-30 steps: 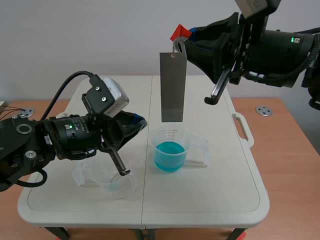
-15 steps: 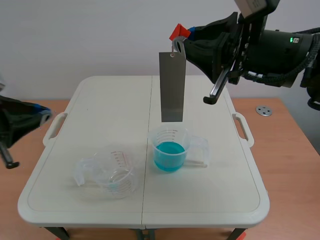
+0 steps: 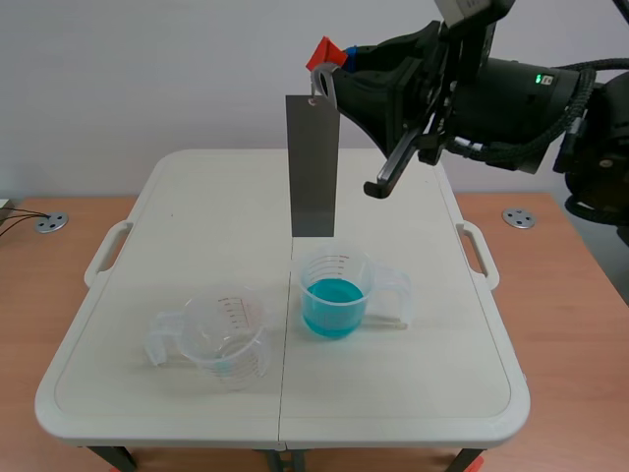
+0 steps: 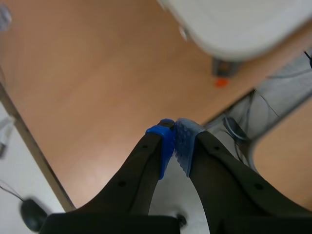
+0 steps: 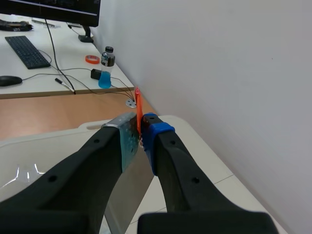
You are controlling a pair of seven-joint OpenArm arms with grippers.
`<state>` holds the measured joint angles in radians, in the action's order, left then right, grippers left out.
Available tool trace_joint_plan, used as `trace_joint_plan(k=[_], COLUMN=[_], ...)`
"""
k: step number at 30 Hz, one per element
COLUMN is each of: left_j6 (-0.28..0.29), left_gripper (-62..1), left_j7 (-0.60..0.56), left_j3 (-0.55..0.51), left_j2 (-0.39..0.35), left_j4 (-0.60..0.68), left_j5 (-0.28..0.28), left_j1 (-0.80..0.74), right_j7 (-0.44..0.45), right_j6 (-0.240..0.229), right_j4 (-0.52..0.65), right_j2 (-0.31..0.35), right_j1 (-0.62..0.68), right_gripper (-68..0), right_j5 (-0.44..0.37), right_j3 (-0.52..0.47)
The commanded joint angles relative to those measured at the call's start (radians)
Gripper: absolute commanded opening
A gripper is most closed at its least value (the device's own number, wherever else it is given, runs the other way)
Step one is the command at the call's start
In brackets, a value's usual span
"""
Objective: Hold the metal plate by the orange handle, dip it into the blue solution, take it out and point at it, then put the plate back in the beaker on the left.
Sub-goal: 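Raise the plate and point at it, then put the plate into the left beaker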
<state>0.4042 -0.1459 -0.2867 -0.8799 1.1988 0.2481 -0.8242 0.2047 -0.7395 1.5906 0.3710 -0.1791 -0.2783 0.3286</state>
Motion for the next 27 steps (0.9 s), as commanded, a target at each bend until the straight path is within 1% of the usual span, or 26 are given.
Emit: trace_joint_plan(k=[1, 3, 6, 8, 11, 16, 21, 22, 27], left_j6=[0.002, 0.003, 0.003, 0.003, 0.003, 0.003, 0.002, 0.002, 0.002], left_gripper=[-59.4, -59.4, -59.4, -59.4, -59.4, -59.4, -59.4, -59.4, -59.4], left_j7=[-0.011, -0.011, -0.011, -0.014, -0.014, -0.014, -0.013, -0.011, -0.009], left_j3=[0.017, 0.018, 0.032, 0.060, 0.122, 0.246, 0.346, 0.360, 0.393], left_j2=[0.042, 0.087, 0.158, 0.203, 0.262, 0.348, 0.410, 0.417, 0.430], left_j4=[-0.014, -0.040, -0.072, -0.087, -0.094, -0.094, -0.119, -0.128, -0.167], left_j5=[-0.012, -0.027, -0.083, -0.123, -0.167, -0.267, -0.362, -0.373, -0.373], left_j1=[-0.002, -0.023, -0.029, -0.028, -0.026, -0.016, 0.023, 0.033, 0.079], right_j7=[0.011, 0.005, -0.008, -0.008, -0.031, -0.050, -0.085, -0.093, -0.129], right_j6=[-0.006, -0.006, -0.006, -0.006, -0.006, -0.006, -0.006, -0.006, -0.006], right_j4=[0.019, 0.019, 0.019, 0.019, 0.019, 0.019, 0.019, 0.019, 0.019], right_j2=[-0.006, -0.014, -0.029, -0.042, -0.069, -0.111, -0.159, -0.167, -0.197], right_j1=[-0.023, -0.027, -0.038, -0.040, -0.040, -0.040, -0.039, -0.039, -0.034], right_gripper=[-66.2, -66.2, -66.2, -66.2, -66.2, -66.2, -66.2, -66.2, -66.2], right_j5=[-0.008, -0.004, 0.006, 0.006, 0.010, 0.034, 0.047, 0.048, 0.051], right_j3=[0.006, 0.023, 0.055, 0.072, 0.093, 0.141, 0.180, 0.188, 0.217])
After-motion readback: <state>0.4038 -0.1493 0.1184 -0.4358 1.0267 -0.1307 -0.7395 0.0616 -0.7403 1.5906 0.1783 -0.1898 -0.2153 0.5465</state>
